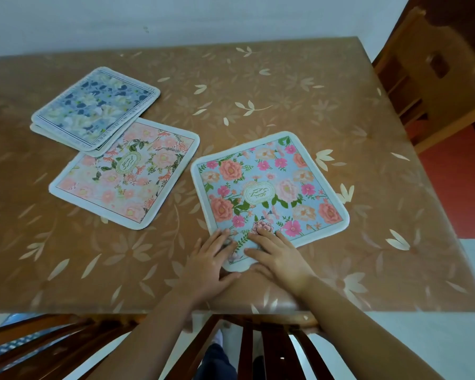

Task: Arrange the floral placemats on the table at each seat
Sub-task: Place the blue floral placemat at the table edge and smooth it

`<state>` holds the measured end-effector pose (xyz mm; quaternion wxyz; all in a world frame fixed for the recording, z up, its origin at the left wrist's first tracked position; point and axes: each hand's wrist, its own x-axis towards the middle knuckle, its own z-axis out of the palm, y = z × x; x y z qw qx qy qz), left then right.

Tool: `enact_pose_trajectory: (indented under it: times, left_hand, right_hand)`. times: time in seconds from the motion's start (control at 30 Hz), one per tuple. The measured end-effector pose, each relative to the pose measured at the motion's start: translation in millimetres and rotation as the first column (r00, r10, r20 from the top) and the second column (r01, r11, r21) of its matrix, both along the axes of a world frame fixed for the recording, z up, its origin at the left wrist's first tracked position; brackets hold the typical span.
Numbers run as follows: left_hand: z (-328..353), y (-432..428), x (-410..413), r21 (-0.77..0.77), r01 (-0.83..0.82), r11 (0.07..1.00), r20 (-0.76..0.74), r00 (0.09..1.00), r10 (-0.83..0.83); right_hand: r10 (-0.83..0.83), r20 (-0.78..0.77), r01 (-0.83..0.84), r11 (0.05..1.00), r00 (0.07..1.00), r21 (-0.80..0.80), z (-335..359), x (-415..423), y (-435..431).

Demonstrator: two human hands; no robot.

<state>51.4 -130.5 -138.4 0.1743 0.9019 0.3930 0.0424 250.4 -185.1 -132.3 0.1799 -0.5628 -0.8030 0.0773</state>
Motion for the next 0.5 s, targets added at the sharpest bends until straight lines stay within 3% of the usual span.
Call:
enact_pose_trajectory:
  times: [0.13,0.3,0.43,0.5]
  left_hand:
    - [7,-1,2,-0.006,0.014,1.0,0.148,0.989,-0.013]
    - [12,-7,10,0.017,-0.065,0.998,0.337,0.94,0.055]
    - [13,-10,13,-0.043,-0.114,0.993,0.381,0.916,0.121]
    - [15,-10,12,-0.012,-0.081,0.997,0.366,0.927,0.079]
  right_hand:
    - [0.041,-0.058,-0.035,0.995,0.997,0.095,-1,0,5]
    - [0.055,-0.146,-0.044,0.996,0.988,0.078,1,-5,6]
    - [0.057,-0.219,-0.054,0.998,0.974,0.019,3,-10,3]
    - [0.049,-0.244,-0.051,0.999,0.969,0.001,7,-8,1]
